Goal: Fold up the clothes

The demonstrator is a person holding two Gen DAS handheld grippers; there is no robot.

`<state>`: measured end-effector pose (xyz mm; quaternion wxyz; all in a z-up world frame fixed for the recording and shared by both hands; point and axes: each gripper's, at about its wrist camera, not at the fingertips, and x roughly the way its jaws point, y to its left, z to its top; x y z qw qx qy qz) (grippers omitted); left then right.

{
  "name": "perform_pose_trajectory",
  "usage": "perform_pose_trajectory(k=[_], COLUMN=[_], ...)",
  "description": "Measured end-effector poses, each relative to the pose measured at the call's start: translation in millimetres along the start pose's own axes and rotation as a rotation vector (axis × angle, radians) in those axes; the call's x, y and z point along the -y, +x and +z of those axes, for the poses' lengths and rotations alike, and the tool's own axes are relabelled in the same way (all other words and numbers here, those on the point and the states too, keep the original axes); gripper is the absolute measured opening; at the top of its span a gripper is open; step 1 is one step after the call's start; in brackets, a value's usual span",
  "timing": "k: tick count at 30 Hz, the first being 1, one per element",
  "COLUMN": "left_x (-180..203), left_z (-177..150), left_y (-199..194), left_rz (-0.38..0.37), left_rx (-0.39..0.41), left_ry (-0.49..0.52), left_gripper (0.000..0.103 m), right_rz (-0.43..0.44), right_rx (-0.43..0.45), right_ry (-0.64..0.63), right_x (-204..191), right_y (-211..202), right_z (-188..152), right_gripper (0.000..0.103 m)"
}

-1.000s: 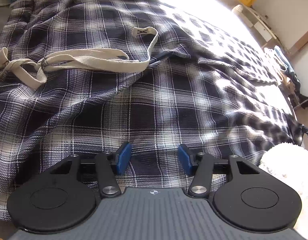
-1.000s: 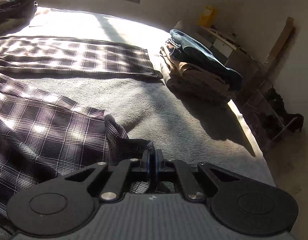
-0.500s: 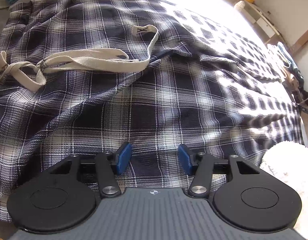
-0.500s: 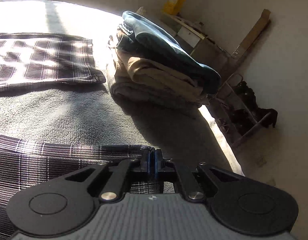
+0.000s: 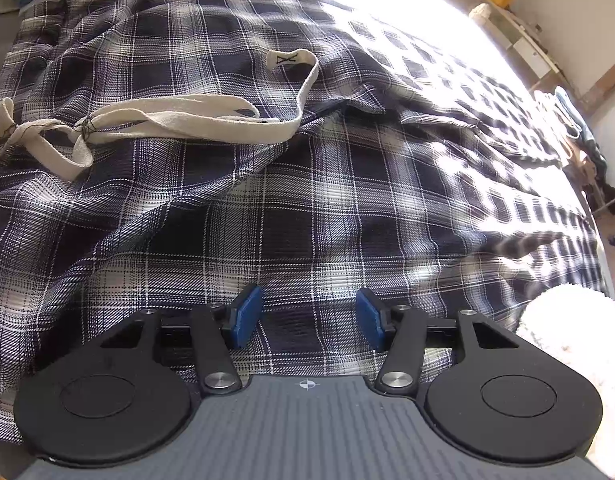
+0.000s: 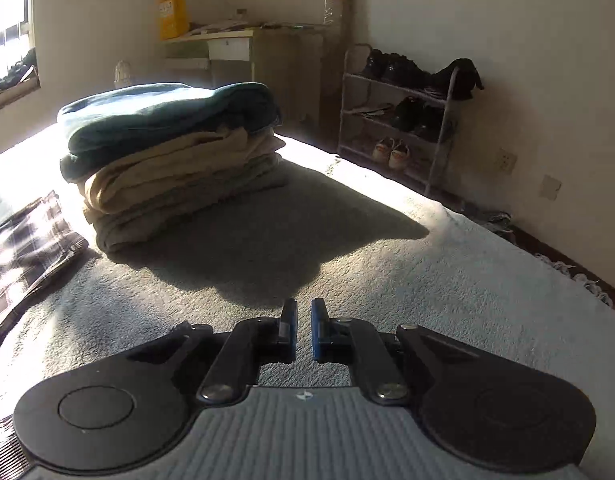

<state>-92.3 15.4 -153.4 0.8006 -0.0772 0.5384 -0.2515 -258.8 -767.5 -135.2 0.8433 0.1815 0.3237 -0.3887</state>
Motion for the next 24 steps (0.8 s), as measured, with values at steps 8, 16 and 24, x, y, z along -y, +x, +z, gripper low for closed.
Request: perform_pose_trajectory(k=[8, 16, 24], left_x=[3.2, -10.4, -38.3], left_z=[-2.6, -19.6, -48.4], left_y=[-5.1, -41.8, -72.1], left_rz=[-0.006, -0.038, -0.093], left_rx=[0.034, 0.097, 0.113], left_ry=[-0.005, -0.009, -0.048], left_gripper=[0.057, 0.061, 0.063], right_rz=[0.199, -0.014, 0.290], right_rx=[-0.248, -0.165, -0.393], right_ry=[-0.167, 0.390, 0.803], right_x=[-3.9, 70.1, 72.2], right_y=[-48.2, -85.2, -101.3], right_z=[-69.8, -96.5, -153.6], right_gripper=[0.017, 0.024, 0.041])
